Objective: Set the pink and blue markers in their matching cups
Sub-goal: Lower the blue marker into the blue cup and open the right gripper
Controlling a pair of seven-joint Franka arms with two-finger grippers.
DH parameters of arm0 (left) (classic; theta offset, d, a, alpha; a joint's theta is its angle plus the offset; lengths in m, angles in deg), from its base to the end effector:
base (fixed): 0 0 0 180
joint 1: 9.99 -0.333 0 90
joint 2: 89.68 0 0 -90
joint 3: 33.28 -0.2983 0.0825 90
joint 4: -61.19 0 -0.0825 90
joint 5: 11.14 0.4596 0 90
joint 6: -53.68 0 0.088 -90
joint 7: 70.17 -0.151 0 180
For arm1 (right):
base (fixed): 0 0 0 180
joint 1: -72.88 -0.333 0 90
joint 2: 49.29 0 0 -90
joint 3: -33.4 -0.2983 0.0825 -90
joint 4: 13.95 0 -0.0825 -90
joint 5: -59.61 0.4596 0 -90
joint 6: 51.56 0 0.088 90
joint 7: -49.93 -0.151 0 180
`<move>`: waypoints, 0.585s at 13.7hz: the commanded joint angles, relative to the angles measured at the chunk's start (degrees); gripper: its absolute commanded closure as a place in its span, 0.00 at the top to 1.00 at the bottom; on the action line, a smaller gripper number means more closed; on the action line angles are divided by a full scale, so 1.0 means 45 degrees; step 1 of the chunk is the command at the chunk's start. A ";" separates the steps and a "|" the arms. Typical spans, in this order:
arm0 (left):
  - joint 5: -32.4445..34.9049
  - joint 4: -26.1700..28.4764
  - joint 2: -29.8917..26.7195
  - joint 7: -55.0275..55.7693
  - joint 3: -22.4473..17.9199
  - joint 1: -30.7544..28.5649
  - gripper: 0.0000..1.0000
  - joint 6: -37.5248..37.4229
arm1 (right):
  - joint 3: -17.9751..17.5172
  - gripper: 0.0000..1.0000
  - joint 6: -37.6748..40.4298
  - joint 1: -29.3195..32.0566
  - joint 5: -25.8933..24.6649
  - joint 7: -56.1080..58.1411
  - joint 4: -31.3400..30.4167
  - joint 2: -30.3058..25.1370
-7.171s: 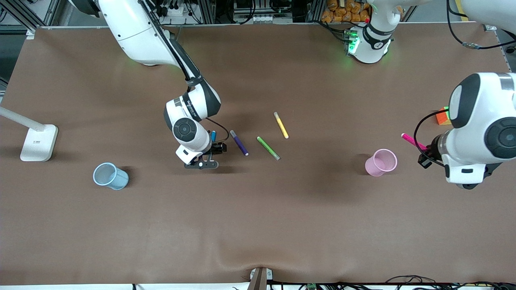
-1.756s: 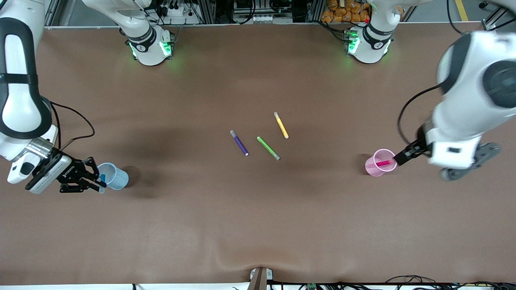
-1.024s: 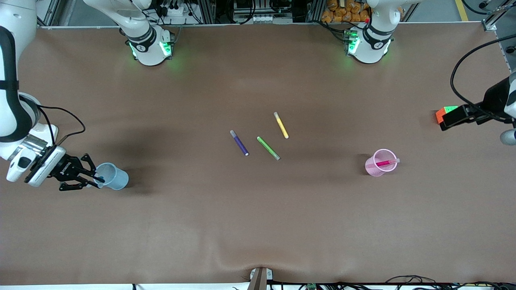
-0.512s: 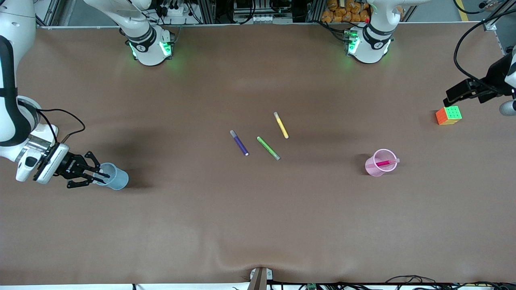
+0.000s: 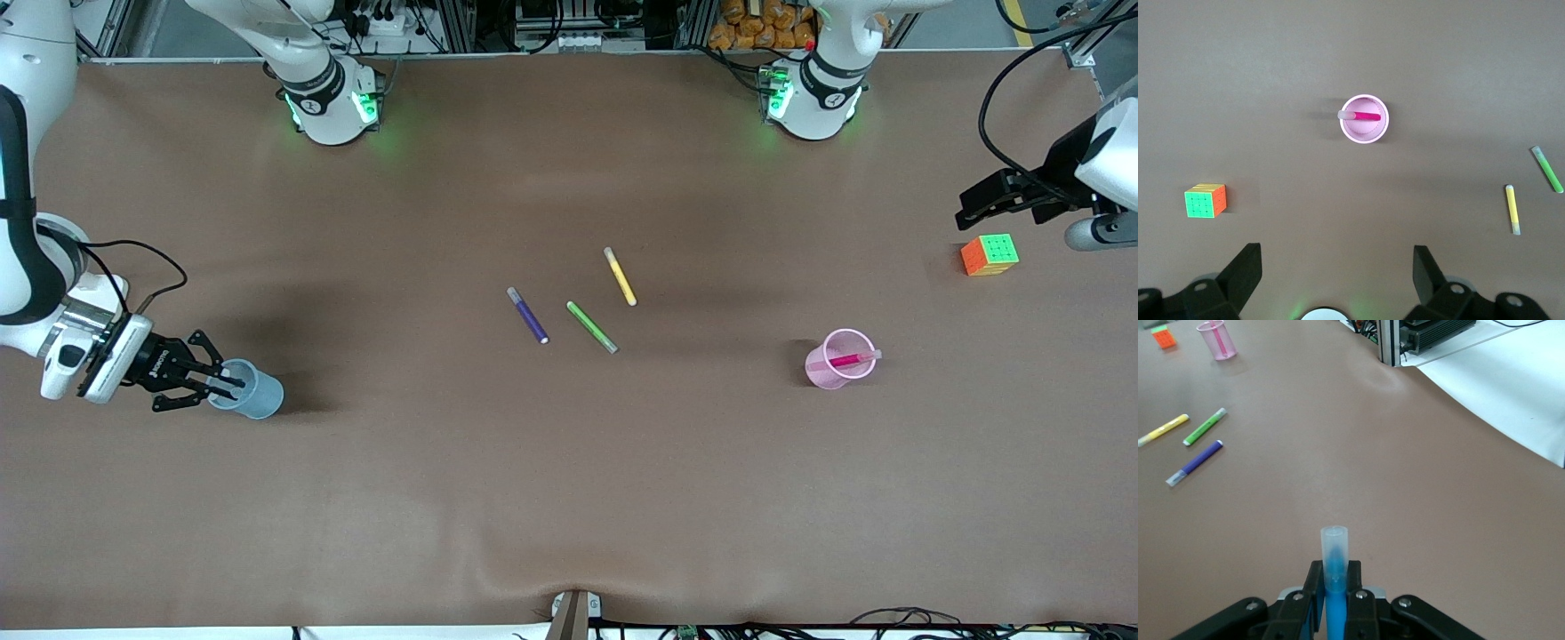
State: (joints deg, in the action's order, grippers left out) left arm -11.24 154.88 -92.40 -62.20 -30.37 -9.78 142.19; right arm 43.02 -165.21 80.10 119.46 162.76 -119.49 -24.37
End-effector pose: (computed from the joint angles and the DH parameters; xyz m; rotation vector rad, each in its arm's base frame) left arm 0.6097 -0.0340 0.5549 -3.1332 -0.1329 0.0670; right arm 0.6741 -0.1097 0.2000 -2.0955 -1.2772 -0.8197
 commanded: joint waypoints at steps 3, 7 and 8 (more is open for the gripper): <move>0.0021 -0.0056 -0.0137 -0.0090 0.0057 -0.0006 1.00 0.0136 | -0.0166 0.00 0.0235 0.0465 0.0392 0.0317 -0.0081 0.0282; 0.0021 -0.0584 0.0136 -0.0109 0.0057 -0.0026 1.00 0.0058 | -0.0147 0.00 0.0060 0.0544 0.0353 0.0219 -0.0081 0.0341; 0.0021 -0.0604 0.0233 -0.0109 0.0057 0.0032 1.00 -0.0039 | -0.0147 0.00 0.0040 0.0505 0.0333 0.0199 -0.0081 0.0341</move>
State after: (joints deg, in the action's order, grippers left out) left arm -11.23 153.75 -92.37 -62.21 -30.27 -9.81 142.75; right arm 43.04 -164.88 81.67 119.46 162.88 -119.56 -22.60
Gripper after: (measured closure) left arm 0.000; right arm 0.833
